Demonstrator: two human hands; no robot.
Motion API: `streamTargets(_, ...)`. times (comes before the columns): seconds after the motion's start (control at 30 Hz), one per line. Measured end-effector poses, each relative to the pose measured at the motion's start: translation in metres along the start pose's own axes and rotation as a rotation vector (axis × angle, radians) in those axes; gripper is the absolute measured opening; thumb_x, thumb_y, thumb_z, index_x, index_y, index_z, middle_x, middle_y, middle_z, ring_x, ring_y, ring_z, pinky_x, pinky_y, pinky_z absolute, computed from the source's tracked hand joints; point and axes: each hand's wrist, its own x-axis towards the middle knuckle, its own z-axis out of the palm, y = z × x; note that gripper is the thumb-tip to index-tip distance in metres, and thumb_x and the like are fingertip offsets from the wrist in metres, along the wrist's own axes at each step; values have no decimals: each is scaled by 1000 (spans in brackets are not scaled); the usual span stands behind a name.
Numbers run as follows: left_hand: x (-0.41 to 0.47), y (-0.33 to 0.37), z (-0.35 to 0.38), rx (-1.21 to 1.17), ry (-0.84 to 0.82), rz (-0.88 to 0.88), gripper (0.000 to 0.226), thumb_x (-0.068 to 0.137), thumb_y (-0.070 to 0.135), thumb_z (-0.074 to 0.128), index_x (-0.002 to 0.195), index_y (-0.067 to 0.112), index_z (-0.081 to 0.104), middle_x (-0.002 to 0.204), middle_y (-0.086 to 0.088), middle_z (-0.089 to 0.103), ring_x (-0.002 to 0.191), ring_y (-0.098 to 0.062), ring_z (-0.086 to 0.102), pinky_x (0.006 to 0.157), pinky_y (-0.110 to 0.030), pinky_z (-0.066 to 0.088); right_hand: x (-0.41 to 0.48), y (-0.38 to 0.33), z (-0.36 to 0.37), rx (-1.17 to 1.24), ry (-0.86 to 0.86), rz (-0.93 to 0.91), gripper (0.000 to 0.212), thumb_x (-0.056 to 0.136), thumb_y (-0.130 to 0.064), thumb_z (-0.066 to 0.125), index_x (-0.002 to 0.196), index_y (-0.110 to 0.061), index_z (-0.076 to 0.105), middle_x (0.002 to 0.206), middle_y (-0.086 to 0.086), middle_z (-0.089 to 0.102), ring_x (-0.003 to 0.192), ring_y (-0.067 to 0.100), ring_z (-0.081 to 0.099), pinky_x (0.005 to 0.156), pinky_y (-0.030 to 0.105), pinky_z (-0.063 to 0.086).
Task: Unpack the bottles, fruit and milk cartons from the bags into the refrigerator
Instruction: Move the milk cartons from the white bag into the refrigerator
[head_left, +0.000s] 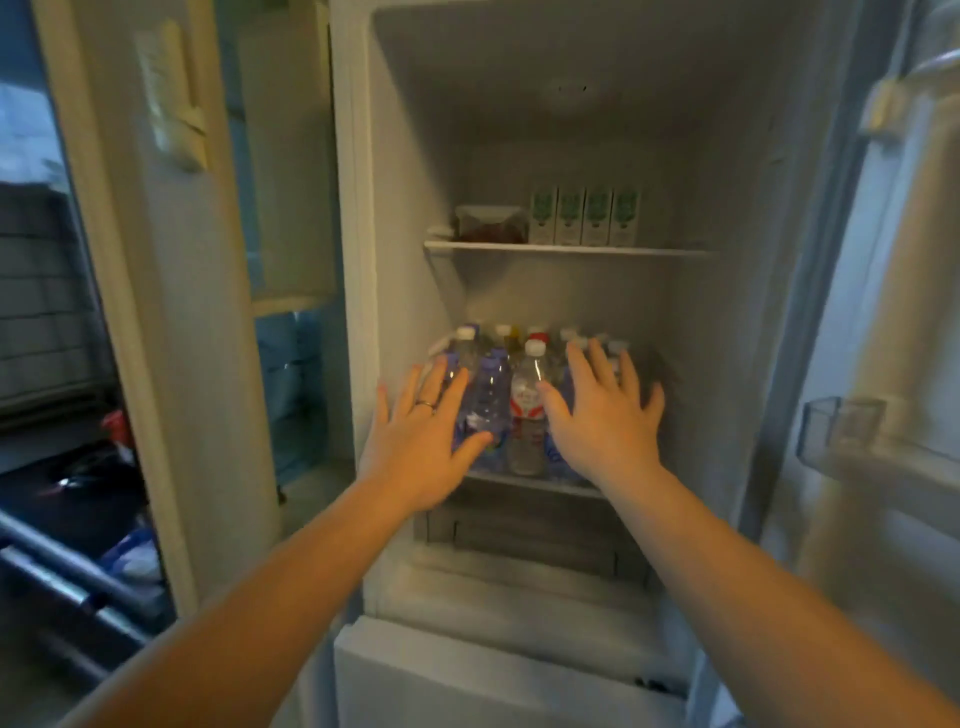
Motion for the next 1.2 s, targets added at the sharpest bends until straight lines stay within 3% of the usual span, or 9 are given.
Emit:
streamTargets(0.2,-125,2,-17,22,-131,-135,84,89,76,9,158,33,-10,166,5,-18,152,-23,-18,122,-57,-7,-91,-19,6,164,-140,-72,64,98,-64,27,155,-40,13,166,-12,5,153,24,-2,118,62,1)
streamTargets(0.43,-259,21,-28,-70,-175,-325,79,93,74,18,157,37,-10,165,8,-19,151,-19,-20,122,-56,-7,-209,-37,12,287,-311,-152,64,99,-63,28,157,-39,13,166,-13,3,153,20,-5,119,58,-5)
streamTargets(0.67,-381,62,-29,-164,-266,-517,80,92,73,20,158,37,-8,166,7,-14,151,-19,-20,122,-52,-10,-334,-7,14,312,-476,-208,65,99,-63,23,157,-39,7,166,-15,0,153,19,-8,119,54,-11)
streamTargets(0.9,-518,120,-23,-190,-391,-588,87,82,83,0,157,40,-5,167,5,-9,153,-23,-14,123,-54,-3,-474,47,-8,260,-658,-164,63,99,-62,26,156,-40,10,166,-15,3,152,16,-8,118,54,-11)
streamTargets(1.03,-583,158,-31,-172,-498,-573,81,89,76,11,158,37,-3,167,5,-10,153,-23,-15,122,-52,-5,-550,80,-34,185,-732,-114,65,98,-64,20,157,-38,10,166,-14,3,152,17,-8,119,54,-9)
streamTargets(1.2,-652,212,-33,-183,-627,-537,85,85,79,6,157,37,-5,167,5,-9,153,-22,-13,121,-52,-4,-637,118,-71,120,-793,-77,68,96,-67,16,157,-37,9,166,-13,4,153,19,-8,119,55,-8)
